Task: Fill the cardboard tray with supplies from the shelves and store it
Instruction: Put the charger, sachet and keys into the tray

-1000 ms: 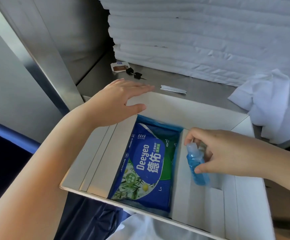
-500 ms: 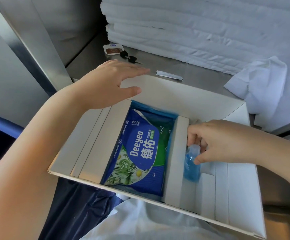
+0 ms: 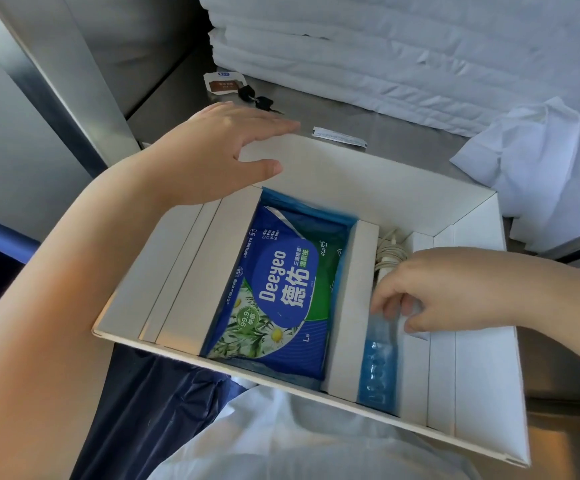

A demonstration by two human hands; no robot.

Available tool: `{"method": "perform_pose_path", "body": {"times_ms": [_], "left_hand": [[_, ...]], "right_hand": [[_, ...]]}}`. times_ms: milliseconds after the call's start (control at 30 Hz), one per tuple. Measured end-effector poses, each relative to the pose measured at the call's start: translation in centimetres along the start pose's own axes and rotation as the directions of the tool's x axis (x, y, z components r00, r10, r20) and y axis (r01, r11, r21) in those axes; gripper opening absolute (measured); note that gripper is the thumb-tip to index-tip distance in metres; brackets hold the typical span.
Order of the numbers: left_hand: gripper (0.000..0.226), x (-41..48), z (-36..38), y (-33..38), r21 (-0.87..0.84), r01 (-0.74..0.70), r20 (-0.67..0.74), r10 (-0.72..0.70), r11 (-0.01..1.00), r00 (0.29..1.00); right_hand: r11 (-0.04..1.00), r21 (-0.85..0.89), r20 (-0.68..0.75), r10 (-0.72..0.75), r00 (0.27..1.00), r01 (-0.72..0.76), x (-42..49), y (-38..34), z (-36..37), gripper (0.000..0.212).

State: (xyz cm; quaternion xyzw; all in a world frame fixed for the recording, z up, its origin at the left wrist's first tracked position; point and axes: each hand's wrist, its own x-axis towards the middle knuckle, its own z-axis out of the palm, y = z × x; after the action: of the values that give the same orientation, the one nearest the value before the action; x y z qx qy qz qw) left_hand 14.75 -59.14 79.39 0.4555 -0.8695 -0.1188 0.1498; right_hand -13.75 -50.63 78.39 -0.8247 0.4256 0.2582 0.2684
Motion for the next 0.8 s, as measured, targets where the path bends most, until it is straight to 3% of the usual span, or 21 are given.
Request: {"method": "perform_pose_path", "body": {"times_ms": [200, 500, 800], "left_hand": [[0.054, -0.06, -0.03, 0.01, 0.004, 0.006, -0.001, -0.006, 1.000, 1.000], [0.053, -0.13, 0.10, -0.10, 0.013, 0.008, 0.000, -0.008, 1.000, 1.000], [0.054, -0.07, 0.20, -0.05, 0.019, 0.002, -0.006, -0.002, 1.000, 1.000]], "right_hand": [[1.000, 0.014, 0.004, -0.014, 1.000, 0.014, -0.17, 0.01, -0.11, 0.023], [0.997, 0.063, 0.142, -0.044, 0.989, 0.035, -0.12, -0.24, -0.36, 0.026], [0.998, 0.037, 0.140, -0.047, 0.989, 0.042, -0.05, -0.29, -0.38, 0.031]]}}
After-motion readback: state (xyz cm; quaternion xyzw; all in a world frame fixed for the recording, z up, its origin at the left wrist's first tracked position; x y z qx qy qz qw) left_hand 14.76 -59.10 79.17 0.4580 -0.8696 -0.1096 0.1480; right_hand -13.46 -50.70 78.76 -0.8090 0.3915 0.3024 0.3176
